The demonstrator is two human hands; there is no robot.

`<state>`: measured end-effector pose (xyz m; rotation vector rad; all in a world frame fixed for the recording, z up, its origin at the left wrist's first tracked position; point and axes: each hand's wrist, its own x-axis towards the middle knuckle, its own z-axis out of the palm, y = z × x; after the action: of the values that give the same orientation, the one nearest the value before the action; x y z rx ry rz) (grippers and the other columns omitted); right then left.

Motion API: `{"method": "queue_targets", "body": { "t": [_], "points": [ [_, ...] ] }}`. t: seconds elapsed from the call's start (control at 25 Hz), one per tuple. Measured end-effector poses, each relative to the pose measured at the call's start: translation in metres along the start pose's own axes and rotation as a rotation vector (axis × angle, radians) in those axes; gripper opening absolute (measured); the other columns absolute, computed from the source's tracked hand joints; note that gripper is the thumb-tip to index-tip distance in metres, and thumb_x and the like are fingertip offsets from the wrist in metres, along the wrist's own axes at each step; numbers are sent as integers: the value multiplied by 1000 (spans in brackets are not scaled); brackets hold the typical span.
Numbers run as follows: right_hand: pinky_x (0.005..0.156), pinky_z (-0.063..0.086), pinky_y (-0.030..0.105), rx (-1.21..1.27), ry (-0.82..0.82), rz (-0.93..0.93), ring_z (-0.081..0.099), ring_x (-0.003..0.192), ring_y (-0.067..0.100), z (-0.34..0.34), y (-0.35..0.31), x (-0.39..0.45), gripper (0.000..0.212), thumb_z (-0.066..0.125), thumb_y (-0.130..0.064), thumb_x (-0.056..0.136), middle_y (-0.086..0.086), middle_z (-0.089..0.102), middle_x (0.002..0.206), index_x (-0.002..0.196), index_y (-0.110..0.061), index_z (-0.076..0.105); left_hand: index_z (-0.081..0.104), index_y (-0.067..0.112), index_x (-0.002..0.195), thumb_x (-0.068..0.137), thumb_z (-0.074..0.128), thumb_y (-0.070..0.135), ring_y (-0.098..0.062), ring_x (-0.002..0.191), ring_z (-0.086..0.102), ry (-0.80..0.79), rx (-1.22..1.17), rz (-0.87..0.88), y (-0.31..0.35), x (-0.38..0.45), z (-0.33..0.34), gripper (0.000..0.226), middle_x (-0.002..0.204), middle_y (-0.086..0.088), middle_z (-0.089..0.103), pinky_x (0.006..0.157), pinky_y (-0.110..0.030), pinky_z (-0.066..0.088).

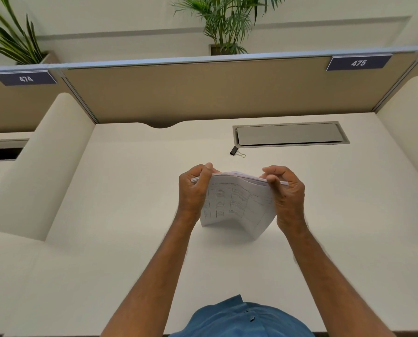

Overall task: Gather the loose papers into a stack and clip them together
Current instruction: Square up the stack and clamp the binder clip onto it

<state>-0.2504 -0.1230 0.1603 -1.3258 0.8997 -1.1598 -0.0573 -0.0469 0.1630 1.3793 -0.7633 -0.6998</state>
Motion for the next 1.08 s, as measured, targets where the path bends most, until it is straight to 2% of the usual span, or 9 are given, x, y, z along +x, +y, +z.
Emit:
{"method": "queue_targets", "body": {
  "t": [0.12,0.2,0.28,0.32,0.4,0.52,0.8,1.0,1.08],
  "points": [
    [78,55,25,-8,-138,30,65,88,20,-8,2,0,64,81,-69,64,8,72,96,108,-23,74,74,12,75,104,51,40,-5,63,65,15,21,-40,2,-2,4,47,68,3,71,57,-16,48],
    [81,56,26,-40,-210,91,68,98,18,-12,4,2,56,90,-49,60,2,75,107,110,-27,75,75,15,76,92,53,57,-6,65,67,-6,-30,-44,3,-2,3,50,70,4,72,58,-17,50],
    [80,59,29,-67,-269,135,70,104,21,-17,10,3,47,91,-29,68,-1,76,113,112,-23,76,75,16,81,81,64,65,-7,76,67,-69,-77,-11,0,-2,-2,50,81,6,73,63,-19,51],
    [80,60,31,-60,-285,163,70,104,25,-20,13,4,42,90,-20,73,1,76,112,113,-19,76,76,16,87,77,73,62,-7,82,67,-115,-78,-27,-3,-3,-5,47,89,7,74,67,-20,52],
    [80,60,32,-51,-280,231,71,102,28,-25,17,5,32,82,-7,82,1,78,107,111,-18,76,77,17,101,80,84,38,-9,92,70,-209,-60,-131,-11,-4,-10,30,100,4,76,74,-24,54],
    [80,57,28,-83,-250,286,72,95,17,-24,19,9,28,75,-1,87,-9,79,94,99,-27,75,76,18,109,91,75,9,-14,95,72,-225,-37,-245,-19,-5,-7,20,101,-1,78,82,-34,56],
    [71,57,17,-93,-210,196,70,78,-4,-20,8,18,34,72,0,90,-17,76,83,96,-33,72,77,25,99,93,70,2,-7,84,71,-181,-41,-158,-5,5,-5,25,88,9,78,73,-24,58],
    [91,56,33,-102,-244,337,73,102,13,-21,44,1,31,73,-4,90,-6,79,105,98,-33,77,79,30,95,94,72,7,-8,90,73,-161,-47,-304,-35,-11,-8,24,96,5,80,80,-31,58],
    [91,56,29,-132,-258,388,73,104,12,-25,54,-1,30,72,-4,91,-8,79,106,100,-33,77,78,26,96,94,71,8,-7,87,74,-138,-61,-330,-42,-14,-5,20,94,4,80,76,-30,58]
  ]
}}
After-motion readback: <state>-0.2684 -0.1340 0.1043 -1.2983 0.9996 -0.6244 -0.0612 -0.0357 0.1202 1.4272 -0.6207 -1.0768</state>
